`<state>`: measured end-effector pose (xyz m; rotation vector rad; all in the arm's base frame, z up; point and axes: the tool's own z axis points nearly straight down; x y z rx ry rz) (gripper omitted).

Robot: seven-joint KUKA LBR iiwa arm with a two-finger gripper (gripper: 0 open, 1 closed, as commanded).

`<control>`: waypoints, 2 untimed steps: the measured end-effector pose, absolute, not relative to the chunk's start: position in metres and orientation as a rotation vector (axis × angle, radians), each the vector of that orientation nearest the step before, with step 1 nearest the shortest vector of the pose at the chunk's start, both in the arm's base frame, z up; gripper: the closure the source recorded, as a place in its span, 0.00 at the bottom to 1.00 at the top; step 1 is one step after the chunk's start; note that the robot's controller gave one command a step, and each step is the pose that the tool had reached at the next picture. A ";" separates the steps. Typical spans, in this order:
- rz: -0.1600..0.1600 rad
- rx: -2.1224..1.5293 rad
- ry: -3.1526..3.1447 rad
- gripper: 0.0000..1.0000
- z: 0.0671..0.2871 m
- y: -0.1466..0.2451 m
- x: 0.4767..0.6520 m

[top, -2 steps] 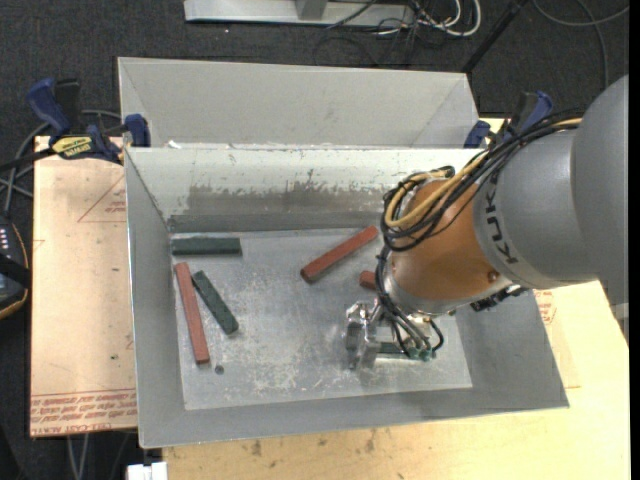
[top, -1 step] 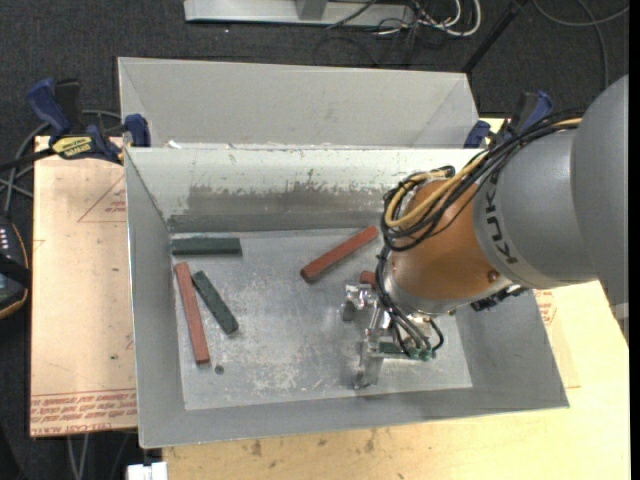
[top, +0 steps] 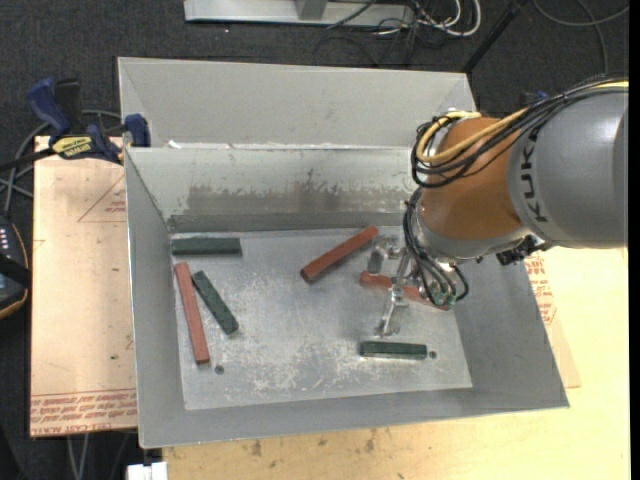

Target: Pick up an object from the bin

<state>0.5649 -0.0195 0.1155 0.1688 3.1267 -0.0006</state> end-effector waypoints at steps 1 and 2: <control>-0.001 0.343 3.119 0.00 0.068 -0.078 0.604; 0.002 0.338 3.120 1.00 0.071 -0.075 0.604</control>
Offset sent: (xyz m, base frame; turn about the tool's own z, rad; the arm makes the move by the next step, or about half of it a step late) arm 0.0383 -0.0561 -0.0455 0.1084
